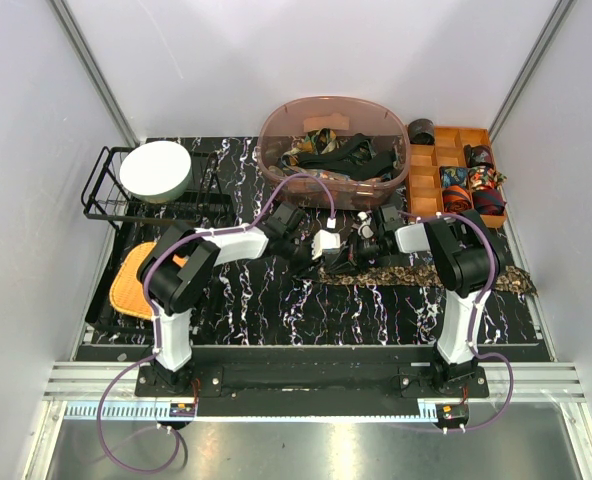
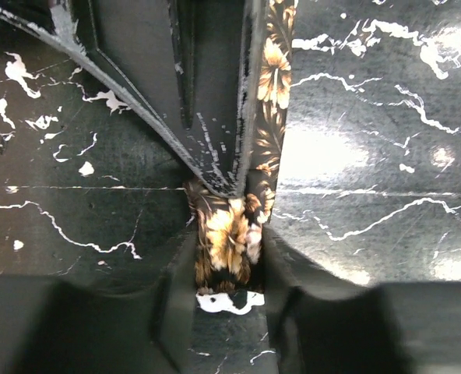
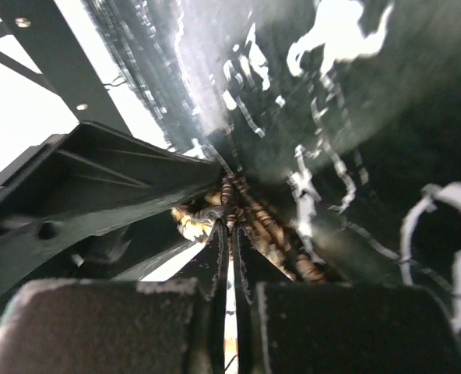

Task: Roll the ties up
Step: Roll the tie at the center of the board.

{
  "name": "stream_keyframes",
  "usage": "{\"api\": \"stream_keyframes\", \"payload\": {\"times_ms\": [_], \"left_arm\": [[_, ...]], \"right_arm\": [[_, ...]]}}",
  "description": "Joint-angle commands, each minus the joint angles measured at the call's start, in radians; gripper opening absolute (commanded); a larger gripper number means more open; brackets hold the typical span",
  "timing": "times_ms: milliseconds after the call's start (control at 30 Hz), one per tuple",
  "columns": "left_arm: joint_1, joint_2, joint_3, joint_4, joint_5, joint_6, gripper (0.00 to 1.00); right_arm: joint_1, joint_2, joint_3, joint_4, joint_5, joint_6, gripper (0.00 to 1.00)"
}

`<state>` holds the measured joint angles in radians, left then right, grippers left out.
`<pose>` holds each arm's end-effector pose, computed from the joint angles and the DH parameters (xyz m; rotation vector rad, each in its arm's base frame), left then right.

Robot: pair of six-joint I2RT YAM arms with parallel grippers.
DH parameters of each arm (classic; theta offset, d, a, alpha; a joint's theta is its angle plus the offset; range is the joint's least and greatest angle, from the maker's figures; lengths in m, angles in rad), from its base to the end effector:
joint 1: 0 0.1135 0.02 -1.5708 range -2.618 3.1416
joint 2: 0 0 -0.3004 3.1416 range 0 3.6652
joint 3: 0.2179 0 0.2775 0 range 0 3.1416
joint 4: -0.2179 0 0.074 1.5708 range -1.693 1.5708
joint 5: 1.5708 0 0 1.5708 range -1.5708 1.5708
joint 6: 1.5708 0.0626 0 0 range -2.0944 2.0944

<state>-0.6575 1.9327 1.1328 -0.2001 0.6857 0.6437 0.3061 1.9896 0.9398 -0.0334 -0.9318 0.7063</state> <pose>0.3116 -0.2907 0.1389 1.6841 1.7898 -0.8774 0.3484 0.1628 0.0844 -0.2046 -2.6982 -1.5046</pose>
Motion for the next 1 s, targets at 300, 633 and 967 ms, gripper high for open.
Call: {"api": "stream_keyframes", "payload": {"times_ms": [300,633,967], "left_arm": [[0.105,-0.060,-0.238,0.345,0.127,-0.154,0.78],[0.098,0.032,-0.360,0.838,0.155,-0.395,0.69],[0.084,0.023,-0.311,0.744,0.148,-0.345,0.54]], "right_arm": [[0.005,0.075,0.034,-0.180,0.237,-0.143,0.00],[0.005,0.107,0.036,-0.180,0.275,-0.163,0.00],[0.005,0.091,0.062,-0.175,0.243,-0.157,0.00]]}}
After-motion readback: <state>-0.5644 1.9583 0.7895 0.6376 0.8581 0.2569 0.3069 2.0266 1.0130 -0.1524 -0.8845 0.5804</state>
